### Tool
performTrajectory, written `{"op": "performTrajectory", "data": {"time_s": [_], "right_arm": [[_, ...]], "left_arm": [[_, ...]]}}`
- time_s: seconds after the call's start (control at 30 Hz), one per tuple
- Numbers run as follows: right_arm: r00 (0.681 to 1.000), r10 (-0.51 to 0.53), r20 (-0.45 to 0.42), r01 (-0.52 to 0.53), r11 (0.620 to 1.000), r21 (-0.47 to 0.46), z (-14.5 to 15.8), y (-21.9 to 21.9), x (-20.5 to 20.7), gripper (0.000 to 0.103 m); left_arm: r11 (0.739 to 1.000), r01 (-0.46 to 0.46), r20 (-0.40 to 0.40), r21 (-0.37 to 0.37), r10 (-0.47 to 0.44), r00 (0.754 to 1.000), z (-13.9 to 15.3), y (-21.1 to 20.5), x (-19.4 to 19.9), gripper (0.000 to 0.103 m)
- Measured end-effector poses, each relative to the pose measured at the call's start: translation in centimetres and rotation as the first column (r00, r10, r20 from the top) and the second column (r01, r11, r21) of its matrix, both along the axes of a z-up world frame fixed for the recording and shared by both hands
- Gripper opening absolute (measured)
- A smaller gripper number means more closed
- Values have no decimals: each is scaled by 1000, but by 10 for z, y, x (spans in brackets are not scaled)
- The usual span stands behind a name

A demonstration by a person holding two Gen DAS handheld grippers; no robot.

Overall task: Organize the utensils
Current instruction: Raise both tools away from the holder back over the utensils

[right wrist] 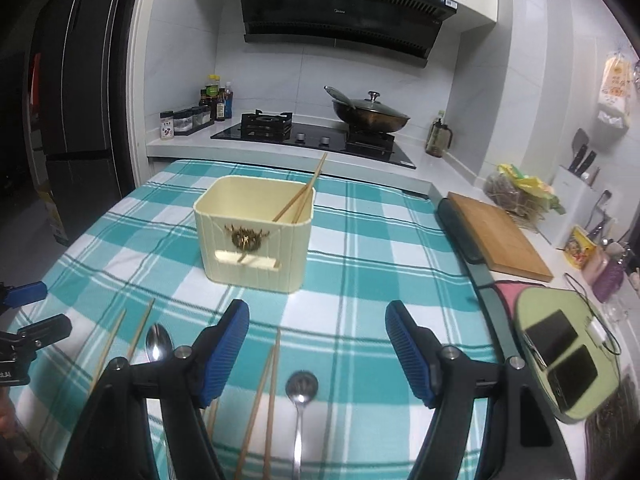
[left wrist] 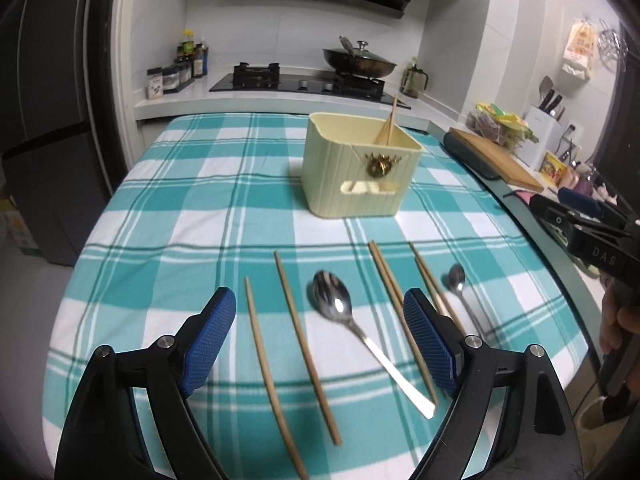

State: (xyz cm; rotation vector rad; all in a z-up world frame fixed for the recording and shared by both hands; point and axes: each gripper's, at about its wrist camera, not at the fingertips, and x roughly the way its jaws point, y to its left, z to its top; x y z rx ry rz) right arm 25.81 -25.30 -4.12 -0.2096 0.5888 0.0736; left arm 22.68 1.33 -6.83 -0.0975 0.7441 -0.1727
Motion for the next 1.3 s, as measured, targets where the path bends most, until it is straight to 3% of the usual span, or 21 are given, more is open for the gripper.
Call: {"op": "performTrajectory", "data": {"time_s": [0.47, 1.13, 1.3], "right_arm": [[988, -150, 21, 151, 986, -63, -14, -30, -68, 76], [969, -248, 12, 248, 961, -120, -27, -63, -81, 76], [975, -220, -1, 220, 973, -70, -36, -69, -83, 76]], "left_arm": [[1000, 28, 4, -3, -28, 1000, -5, -11, -39, 89], [999, 19, -38, 32, -18, 999, -26, -18, -41, 89], [1000, 9, -71, 19, -8, 997, -34, -9, -37, 89]]}}
